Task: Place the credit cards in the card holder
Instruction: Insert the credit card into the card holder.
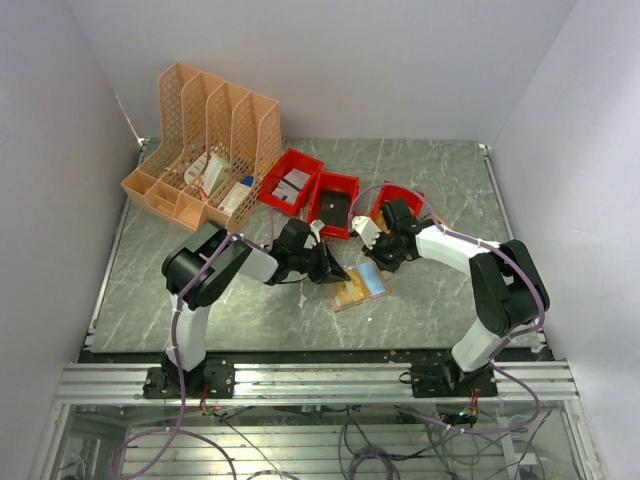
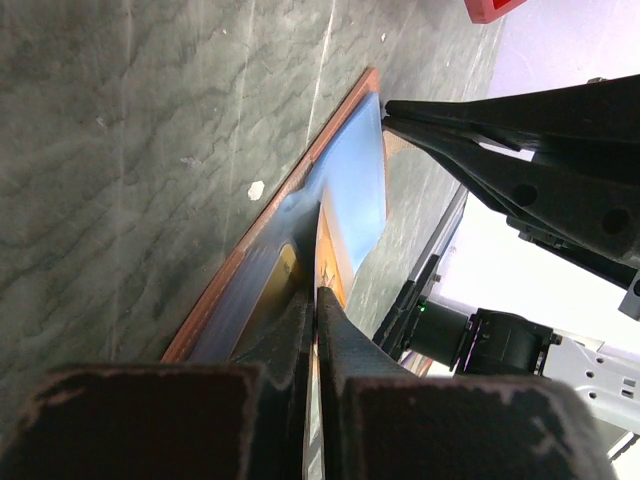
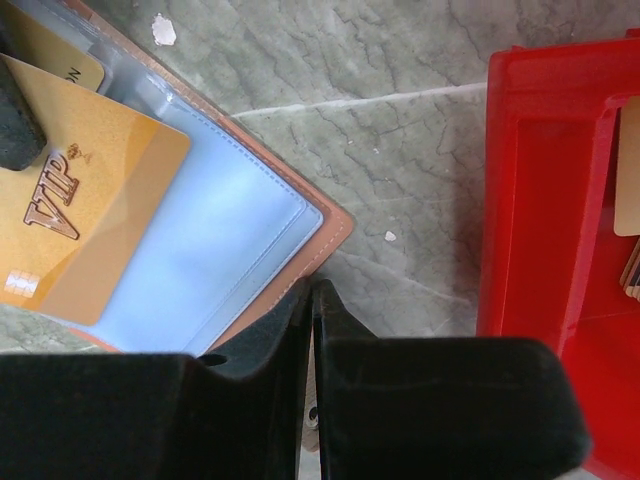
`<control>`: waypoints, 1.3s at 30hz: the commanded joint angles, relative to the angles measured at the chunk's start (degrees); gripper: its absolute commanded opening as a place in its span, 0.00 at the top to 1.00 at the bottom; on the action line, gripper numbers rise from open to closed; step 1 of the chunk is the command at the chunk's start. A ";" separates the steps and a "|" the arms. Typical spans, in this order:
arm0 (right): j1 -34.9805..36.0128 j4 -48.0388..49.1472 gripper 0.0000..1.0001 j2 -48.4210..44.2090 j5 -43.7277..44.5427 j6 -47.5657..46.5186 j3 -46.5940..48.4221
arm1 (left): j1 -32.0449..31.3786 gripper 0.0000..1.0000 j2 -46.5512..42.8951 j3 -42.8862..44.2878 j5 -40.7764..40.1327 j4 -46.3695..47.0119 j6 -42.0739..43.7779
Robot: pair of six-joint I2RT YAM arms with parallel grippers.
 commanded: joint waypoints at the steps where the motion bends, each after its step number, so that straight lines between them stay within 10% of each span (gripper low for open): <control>1: 1.15 0.06 0.93 -1.02 -3.33 1.20 -0.39 | -0.32 0.91 2.00 0.46 -2.52 -4.79 1.59; 13: 1.11 0.13 0.80 -9.58 -5.39 -2.18 -0.73 | -0.67 0.89 2.95 0.01 -3.25 -2.62 0.80; 19: 3.48 -7.48 0.96 -13.73 -27.81 -15.66 -2.95 | -0.68 0.86 2.98 -0.05 -3.27 -2.79 1.06; 39: 21.87 8.72 1.00 -8.91 -4.00 -12.33 -7.69 | -0.64 0.82 3.35 -0.13 -2.77 -2.83 1.50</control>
